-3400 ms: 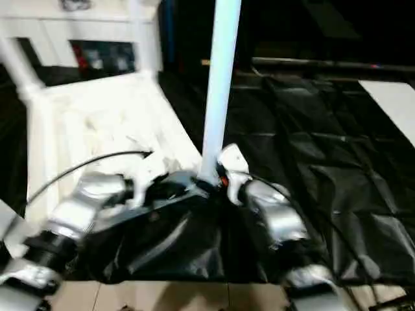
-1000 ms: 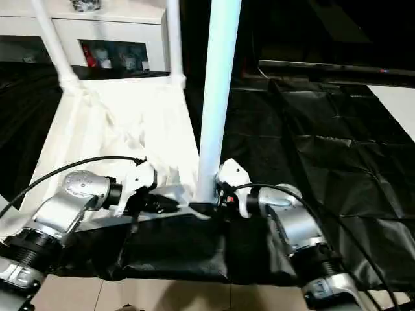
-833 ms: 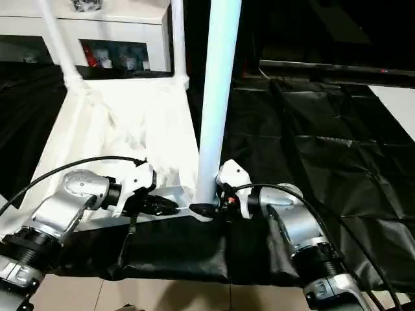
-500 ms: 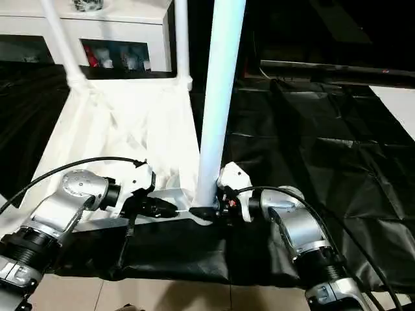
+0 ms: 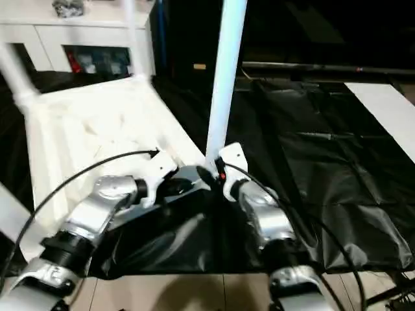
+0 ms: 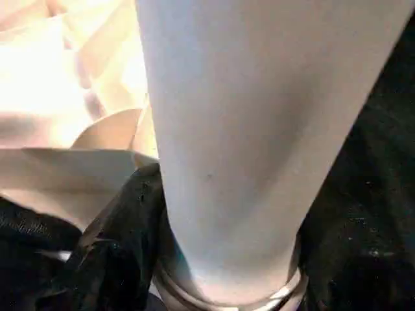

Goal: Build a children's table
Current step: Rotate leg to tighten

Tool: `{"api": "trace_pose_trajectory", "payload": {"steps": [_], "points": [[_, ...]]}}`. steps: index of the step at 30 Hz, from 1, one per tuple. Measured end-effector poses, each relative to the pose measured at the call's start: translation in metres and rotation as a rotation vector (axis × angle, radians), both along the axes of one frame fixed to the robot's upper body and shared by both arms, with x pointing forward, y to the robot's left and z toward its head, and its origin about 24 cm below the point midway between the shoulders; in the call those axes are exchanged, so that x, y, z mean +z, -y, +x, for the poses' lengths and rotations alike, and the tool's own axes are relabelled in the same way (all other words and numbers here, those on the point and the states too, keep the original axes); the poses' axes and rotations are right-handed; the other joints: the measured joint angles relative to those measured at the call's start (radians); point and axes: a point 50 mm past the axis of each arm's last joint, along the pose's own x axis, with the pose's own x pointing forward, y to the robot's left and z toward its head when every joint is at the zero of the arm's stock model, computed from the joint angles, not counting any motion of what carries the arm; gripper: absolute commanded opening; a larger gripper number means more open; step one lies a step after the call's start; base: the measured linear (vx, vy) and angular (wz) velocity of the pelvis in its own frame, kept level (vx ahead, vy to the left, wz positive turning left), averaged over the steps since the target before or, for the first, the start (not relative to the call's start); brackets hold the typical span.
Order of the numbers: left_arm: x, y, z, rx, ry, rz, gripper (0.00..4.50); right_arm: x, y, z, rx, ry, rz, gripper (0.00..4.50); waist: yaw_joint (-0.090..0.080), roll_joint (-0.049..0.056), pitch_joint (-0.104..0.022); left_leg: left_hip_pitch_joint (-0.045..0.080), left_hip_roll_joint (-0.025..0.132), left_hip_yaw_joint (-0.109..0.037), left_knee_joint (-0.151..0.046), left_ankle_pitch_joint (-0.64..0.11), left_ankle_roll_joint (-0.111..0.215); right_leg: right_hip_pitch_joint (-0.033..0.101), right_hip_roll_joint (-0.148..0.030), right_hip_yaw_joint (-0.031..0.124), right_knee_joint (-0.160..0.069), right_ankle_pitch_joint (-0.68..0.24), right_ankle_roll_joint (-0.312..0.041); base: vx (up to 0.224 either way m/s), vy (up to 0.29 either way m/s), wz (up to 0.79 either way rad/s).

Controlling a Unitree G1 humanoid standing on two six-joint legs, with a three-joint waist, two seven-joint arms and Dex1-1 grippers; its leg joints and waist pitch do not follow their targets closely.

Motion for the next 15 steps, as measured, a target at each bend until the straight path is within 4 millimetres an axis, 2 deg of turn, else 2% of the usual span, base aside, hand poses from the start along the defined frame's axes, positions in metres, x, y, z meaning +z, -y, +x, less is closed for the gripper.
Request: {"api": "trace_pose_trajectory", "payload": {"steps": [3, 5, 7, 9, 15], "points": [[0.000, 0.002, 0.000, -0.006, 0.000, -0.005, 0.00, 0.000, 0.000, 0.000, -0.001, 0.000, 0.024, 3.34, 0.000, 0.000, 0.000, 0.000, 0.000, 0.000, 0.000, 0.000, 0.000, 0.000, 0.000, 0.001, 0.000, 0.000, 0.000, 0.000, 0.000, 0.00], [0.001, 0.002, -0.001, -0.022, -0.001, -0.008, 0.00, 0.001, 0.001, -0.001, 0.008, -0.003, 0.042, 3.67, 0.003, 0.000, 0.000, 0.000, 0.000, 0.001, 0.000, 0.000, 0.000, 0.000, 0.000, 0.001, 0.000, 0.001, -0.001, 0.000, 0.000, 0.00], [0.001, 0.002, -0.001, -0.037, 0.001, -0.008, 0.00, 0.002, 0.004, -0.003, 0.038, 0.001, 0.045, 3.79, 0.005, 0.000, 0.000, -0.001, 0.000, 0.001, 0.000, 0.000, 0.000, 0.000, 0.000, 0.001, 0.000, 0.002, -0.002, 0.000, 0.000, 0.00], [0.002, 0.003, -0.003, -0.073, 0.004, -0.005, 0.00, 0.002, 0.014, -0.008, 0.106, 0.011, 0.019, 4.09, 0.016, 0.000, 0.000, -0.002, 0.000, 0.002, -0.001, 0.000, 0.000, 0.000, 0.000, 0.001, 0.000, 0.002, -0.002, 0.000, 0.000, 0.00], [0.006, 0.001, -0.007, -0.177, 0.009, 0.005, 0.00, 0.009, 0.041, -0.026, 0.304, 0.014, -0.046, 4.43, 0.040, 0.003, 0.000, -0.002, 0.000, 0.004, -0.003, 0.000, 0.000, -0.001, 0.000, 0.001, 0.001, 0.001, -0.003, 0.000, 0.000, 0.00]]}}
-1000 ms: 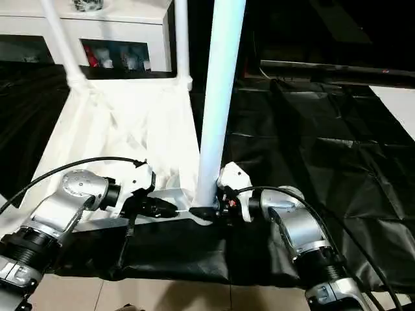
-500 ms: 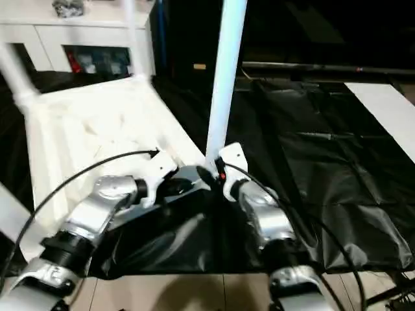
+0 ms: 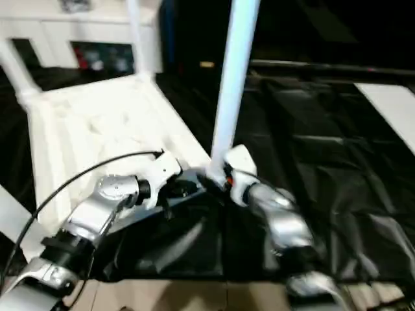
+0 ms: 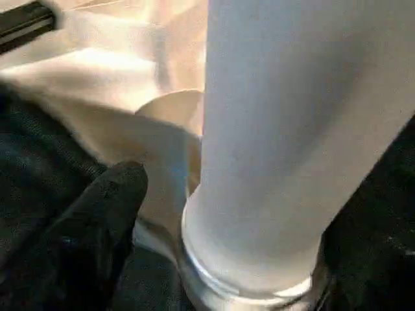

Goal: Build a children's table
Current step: Rotate leg to tighten, then rotate table base

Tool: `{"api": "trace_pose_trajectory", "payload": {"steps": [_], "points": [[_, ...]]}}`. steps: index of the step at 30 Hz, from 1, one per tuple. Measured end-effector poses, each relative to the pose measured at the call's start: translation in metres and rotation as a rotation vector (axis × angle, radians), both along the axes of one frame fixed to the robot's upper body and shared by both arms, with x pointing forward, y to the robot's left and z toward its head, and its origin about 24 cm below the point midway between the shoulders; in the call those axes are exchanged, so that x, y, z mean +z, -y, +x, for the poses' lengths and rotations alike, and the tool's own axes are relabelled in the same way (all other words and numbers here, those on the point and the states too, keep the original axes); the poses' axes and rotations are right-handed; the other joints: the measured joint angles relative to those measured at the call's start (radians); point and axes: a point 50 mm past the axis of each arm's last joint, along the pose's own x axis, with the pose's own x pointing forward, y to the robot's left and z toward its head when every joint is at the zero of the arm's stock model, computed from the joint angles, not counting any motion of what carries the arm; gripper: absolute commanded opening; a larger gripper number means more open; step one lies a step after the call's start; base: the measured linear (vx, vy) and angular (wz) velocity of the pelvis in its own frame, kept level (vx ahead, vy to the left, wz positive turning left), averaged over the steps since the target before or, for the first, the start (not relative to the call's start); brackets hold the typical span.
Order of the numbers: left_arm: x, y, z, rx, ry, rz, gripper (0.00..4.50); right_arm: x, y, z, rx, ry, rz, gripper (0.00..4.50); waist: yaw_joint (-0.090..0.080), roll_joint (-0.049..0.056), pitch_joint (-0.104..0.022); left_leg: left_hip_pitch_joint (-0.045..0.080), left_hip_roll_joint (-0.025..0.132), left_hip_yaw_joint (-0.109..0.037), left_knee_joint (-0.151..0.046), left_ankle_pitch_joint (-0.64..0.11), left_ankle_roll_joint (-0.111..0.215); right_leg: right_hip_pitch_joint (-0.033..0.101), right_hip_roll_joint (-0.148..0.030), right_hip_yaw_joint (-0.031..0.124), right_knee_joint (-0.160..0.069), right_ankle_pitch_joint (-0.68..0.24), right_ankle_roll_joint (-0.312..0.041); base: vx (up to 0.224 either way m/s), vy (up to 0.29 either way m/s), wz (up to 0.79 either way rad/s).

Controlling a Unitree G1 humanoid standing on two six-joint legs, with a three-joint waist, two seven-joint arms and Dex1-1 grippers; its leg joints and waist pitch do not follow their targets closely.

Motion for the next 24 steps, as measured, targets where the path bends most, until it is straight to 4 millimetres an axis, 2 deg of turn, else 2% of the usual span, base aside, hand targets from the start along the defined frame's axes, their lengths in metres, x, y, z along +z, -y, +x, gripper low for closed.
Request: {"api": "trace_pose_trajectory", "payload": {"steps": [5, 11, 15, 18, 21, 24], "points": [[0.001, -0.010, -0.004, -0.089, -0.001, 0.022, 0.00, 0.008, 0.028, -0.016, 0.156, -0.017, -0.057, 4.43, 0.014, 0.000, 0.000, -0.001, 0.000, 0.001, 0.001, 0.000, 0.000, 0.001, 0.000, 0.001, -0.001, 0.000, 0.000, 0.000, 0.000, 0.00], [0.002, -0.018, -0.003, -0.100, 0.006, 0.041, 0.00, 0.012, 0.050, -0.025, 0.206, -0.055, -0.081, 4.43, 0.005, 0.000, 0.001, -0.001, 0.000, 0.001, 0.001, 0.000, 0.000, 0.001, 0.000, 0.002, 0.000, 0.000, 0.001, 0.000, 0.000, 0.00], [0.001, -0.016, -0.003, -0.101, 0.006, 0.036, 0.00, 0.020, 0.064, -0.028, 0.194, -0.060, -0.098, 4.43, 0.006, 0.000, 0.001, -0.001, 0.000, 0.001, 0.001, 0.000, 0.000, 0.001, 0.000, 0.002, 0.000, 0.000, 0.001, 0.000, 0.000, 0.00], [0.001, -0.015, -0.004, -0.104, 0.006, 0.028, 0.00, 0.023, 0.065, -0.032, 0.220, -0.071, -0.083, 4.43, 0.007, 0.000, 0.001, -0.001, 0.000, 0.001, 0.001, 0.000, 0.000, 0.001, 0.000, 0.002, 0.000, 0.000, 0.001, 0.000, 0.000, 0.00], [-0.001, -0.011, -0.007, -0.089, 0.002, -0.014, 0.00, 0.022, 0.058, -0.045, 0.294, -0.109, -0.052, 4.43, 0.011, 0.000, 0.001, -0.002, 0.000, 0.001, 0.002, 0.000, 0.001, 0.001, 0.000, 0.002, 0.000, -0.001, 0.002, 0.000, 0.000, 0.00], [0.001, -0.012, -0.008, -0.060, -0.015, -0.061, 0.53, 0.020, 0.052, -0.051, 0.337, -0.139, -0.036, 4.50, 0.010, 0.001, 0.001, -0.002, 0.000, 0.000, 0.002, 0.000, 0.001, 0.000, -0.001, 0.002, 0.000, -0.001, 0.002, 0.000, 0.000, 0.00]]}}
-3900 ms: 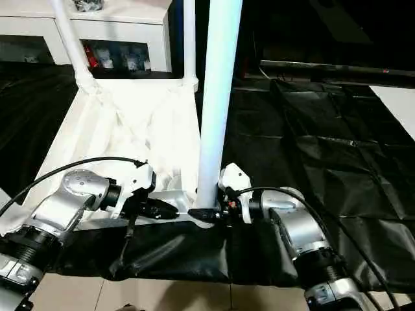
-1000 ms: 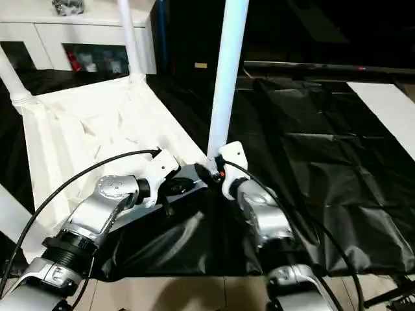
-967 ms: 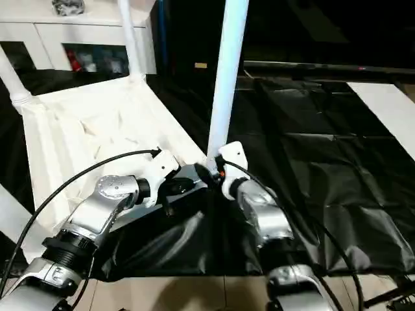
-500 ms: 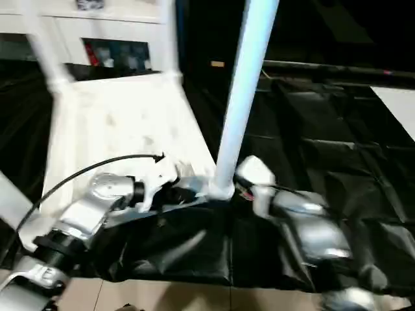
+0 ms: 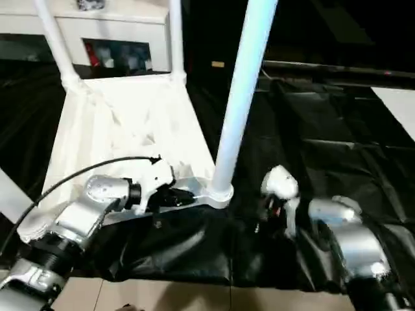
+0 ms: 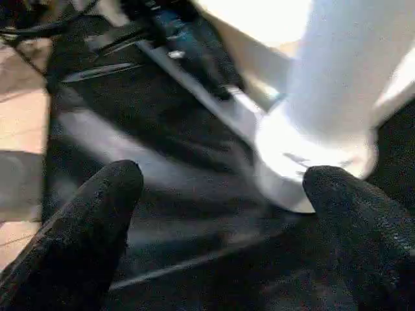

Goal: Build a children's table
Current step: Rotate table base

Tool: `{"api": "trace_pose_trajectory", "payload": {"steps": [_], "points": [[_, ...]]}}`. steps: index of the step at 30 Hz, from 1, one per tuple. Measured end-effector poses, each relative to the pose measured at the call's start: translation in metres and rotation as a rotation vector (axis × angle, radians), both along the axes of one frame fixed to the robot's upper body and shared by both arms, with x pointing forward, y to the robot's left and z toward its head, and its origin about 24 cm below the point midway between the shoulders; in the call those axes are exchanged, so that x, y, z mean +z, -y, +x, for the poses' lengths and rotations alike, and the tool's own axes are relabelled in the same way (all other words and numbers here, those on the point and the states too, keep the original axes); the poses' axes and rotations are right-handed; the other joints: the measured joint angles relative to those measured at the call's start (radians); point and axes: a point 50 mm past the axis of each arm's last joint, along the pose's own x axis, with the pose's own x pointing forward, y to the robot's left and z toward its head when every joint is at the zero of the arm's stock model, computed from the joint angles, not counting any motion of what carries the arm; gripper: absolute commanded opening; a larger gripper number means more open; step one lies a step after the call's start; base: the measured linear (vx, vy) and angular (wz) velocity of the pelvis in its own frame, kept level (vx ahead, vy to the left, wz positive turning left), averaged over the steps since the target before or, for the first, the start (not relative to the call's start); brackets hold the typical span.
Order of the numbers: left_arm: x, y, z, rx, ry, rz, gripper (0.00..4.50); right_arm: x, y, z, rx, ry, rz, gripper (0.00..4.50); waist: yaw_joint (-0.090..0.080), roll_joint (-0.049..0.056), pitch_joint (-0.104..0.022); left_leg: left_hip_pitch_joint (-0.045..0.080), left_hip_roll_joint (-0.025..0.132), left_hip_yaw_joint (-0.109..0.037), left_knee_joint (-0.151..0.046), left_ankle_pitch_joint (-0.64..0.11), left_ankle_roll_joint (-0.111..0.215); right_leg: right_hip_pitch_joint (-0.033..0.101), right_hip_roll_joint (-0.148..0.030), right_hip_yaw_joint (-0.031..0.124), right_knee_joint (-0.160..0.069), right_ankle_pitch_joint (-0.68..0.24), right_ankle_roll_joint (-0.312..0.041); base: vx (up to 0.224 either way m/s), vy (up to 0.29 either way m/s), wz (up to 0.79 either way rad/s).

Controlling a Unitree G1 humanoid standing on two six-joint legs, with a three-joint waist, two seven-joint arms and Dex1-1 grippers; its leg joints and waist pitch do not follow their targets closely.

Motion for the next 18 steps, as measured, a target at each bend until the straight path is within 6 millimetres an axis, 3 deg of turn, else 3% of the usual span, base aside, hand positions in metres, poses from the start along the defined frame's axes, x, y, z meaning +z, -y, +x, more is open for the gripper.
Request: {"api": "trace_pose_trajectory", "payload": {"steps": [5, 11, 13, 15, 18], "points": [[0.023, -0.002, -0.011, -0.005, 0.004, -0.136, 0.95, 0.002, -0.015, -0.002, 0.038, -0.014, 0.055, 4.50, -0.007, 0.004, -0.001, 0.001, 0.001, -0.001, -0.001, 0.000, 0.000, 0.001, 0.000, 0.000, 0.001, 0.000, 0.000, 0.000, 0.000, 0.00], [0.023, -0.029, -0.036, -0.004, -0.096, -0.155, 1.49, 0.001, -0.037, 0.002, 0.061, -0.021, 0.108, 4.50, -0.014, 0.016, 0.000, 0.003, 0.001, -0.001, -0.002, 0.000, -0.001, 0.000, 0.001, 0.000, 0.003, -0.002, 0.003, 0.000, 0.000, 0.00], [0.021, -0.037, -0.045, 0.003, -0.131, -0.153, 1.49, 0.003, -0.045, 0.006, 0.057, -0.011, 0.133, 4.50, -0.018, 0.017, 0.000, 0.002, 0.001, -0.002, -0.002, 0.000, -0.001, 0.000, 0.001, 0.000, 0.004, -0.002, 0.003, 0.000, 0.000, 0.00], [0.020, -0.042, -0.050, 0.015, -0.150, -0.156, 1.82, 0.003, -0.048, 0.010, 0.046, -0.007, 0.138, 4.50, -0.011, 0.018, 0.001, 0.003, 0.001, -0.001, -0.002, 0.000, -0.001, 0.000, 0.001, 0.000, 0.003, -0.002, 0.004, 0.000, 0.000, 0.00], [0.016, -0.061, -0.064, 0.097, -0.196, -0.148, 2.11, 0.002, -0.059, 0.024, -0.022, 0.023, 0.168, 4.50, -0.015, 0.020, 0.001, 0.003, 0.001, -0.002, -0.001, 0.000, -0.001, 0.000, 0.001, 0.000, 0.004, -0.002, 0.004, 0.000, 0.000, 0.00]]}}
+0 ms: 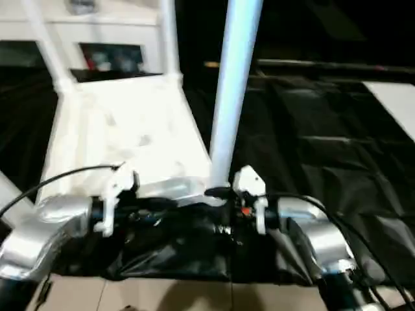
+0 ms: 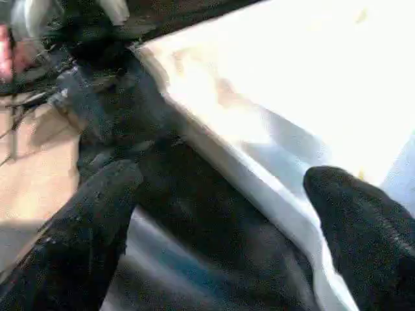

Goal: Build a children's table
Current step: Rotate table base

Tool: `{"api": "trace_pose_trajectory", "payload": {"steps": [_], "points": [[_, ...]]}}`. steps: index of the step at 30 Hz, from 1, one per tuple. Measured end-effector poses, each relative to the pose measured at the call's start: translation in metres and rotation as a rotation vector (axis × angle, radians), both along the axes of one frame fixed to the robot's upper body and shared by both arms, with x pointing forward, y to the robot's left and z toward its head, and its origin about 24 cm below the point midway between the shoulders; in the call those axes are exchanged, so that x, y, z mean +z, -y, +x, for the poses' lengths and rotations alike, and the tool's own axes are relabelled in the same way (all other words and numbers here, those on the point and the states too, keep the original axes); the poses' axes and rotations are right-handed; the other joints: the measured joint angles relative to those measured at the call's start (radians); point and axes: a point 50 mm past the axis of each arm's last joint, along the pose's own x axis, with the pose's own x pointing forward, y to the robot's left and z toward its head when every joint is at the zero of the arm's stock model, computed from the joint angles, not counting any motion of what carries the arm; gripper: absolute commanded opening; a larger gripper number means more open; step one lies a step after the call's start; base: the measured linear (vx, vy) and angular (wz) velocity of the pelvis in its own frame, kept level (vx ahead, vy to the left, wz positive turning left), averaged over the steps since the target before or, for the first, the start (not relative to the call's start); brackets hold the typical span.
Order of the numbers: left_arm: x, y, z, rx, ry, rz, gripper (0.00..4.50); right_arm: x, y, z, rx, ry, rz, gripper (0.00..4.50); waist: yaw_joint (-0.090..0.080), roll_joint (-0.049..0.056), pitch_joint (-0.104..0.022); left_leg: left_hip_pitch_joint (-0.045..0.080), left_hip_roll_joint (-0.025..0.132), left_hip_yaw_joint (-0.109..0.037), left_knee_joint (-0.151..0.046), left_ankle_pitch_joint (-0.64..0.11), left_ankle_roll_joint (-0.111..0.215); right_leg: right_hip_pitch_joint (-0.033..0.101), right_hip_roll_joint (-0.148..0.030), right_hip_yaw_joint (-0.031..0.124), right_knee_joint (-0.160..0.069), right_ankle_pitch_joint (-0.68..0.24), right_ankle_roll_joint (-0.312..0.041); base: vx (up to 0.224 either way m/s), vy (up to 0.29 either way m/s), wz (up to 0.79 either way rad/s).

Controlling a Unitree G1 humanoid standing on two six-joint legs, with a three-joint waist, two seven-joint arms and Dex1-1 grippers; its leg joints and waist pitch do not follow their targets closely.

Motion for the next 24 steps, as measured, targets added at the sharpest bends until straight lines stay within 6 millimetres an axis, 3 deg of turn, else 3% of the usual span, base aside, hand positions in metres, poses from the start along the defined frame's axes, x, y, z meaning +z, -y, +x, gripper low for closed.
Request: {"api": "trace_pose_trajectory", "payload": {"steps": [10, 15, 19, 24], "points": [[-0.014, -0.028, -0.034, 0.114, -0.101, 0.035, 3.02, -0.004, 0.008, 0.028, -0.283, 0.045, -0.025, 4.50, -0.001, 0.001, 0.001, -0.001, 0.000, 0.000, 0.000, 0.000, 0.000, 0.000, 0.000, 0.000, 0.000, 0.000, 0.000, 0.000, 0.000, 0.00], [-0.015, -0.054, -0.058, 0.126, -0.150, 0.105, 3.44, -0.006, 0.015, 0.057, -0.542, 0.073, -0.094, 4.50, -0.012, 0.000, 0.001, 0.000, 0.000, -0.001, 0.000, 0.000, 0.000, 0.000, 0.000, 0.000, 0.001, 0.000, 0.000, 0.000, 0.000, 0.00], [-0.010, -0.065, -0.062, 0.143, -0.150, 0.125, 3.89, -0.011, 0.032, 0.069, -0.732, 0.079, -0.150, 4.50, 0.003, 0.000, 0.001, -0.001, -0.001, 0.001, 0.000, 0.000, 0.000, 0.001, 0.000, 0.003, 0.000, 0.000, 0.001, 0.000, 0.000, 0.00], [-0.002, -0.075, -0.060, 0.152, -0.101, 0.152, 4.16, -0.014, 0.045, 0.079, -0.881, 0.079, -0.173, 4.50, -0.006, 0.001, 0.001, -0.001, -0.001, 0.001, 0.000, 0.000, 0.000, 0.001, 0.000, 0.003, 0.001, 0.000, 0.001, 0.000, 0.000, 0.00]]}}
